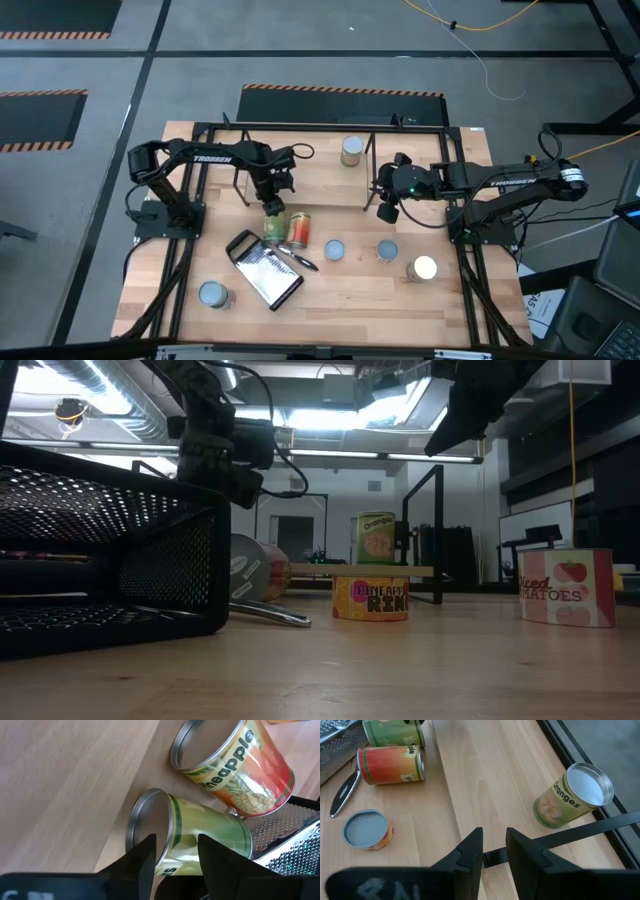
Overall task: Pick and place cans onto a shelf
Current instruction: Put the canned pears on the shelf
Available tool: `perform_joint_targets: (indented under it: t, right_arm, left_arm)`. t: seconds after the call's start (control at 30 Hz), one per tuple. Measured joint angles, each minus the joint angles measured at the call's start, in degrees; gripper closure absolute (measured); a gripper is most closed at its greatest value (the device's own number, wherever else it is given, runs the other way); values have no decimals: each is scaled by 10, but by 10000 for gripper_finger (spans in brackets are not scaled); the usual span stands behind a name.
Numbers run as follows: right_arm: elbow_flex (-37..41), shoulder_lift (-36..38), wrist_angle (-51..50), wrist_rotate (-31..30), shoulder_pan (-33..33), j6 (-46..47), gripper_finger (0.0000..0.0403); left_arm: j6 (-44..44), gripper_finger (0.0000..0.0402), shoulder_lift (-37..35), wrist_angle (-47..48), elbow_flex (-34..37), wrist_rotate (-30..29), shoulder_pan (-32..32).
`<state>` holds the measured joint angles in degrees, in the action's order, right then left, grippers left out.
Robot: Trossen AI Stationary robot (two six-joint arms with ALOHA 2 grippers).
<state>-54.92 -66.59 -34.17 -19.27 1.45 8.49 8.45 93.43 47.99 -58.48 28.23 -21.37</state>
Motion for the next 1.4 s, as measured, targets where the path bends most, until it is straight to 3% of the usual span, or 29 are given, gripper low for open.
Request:
perform_joint_targets:
  t: [0.63, 1.4]
  right_arm:
    - [0, 0, 0, 0, 0, 0, 313]
    - [0, 0, 0, 0, 0, 0, 313]
  left_arm:
    - [0, 394, 0, -1, 0, 4, 0]
    - [0, 401, -17, 6, -18, -5, 0]
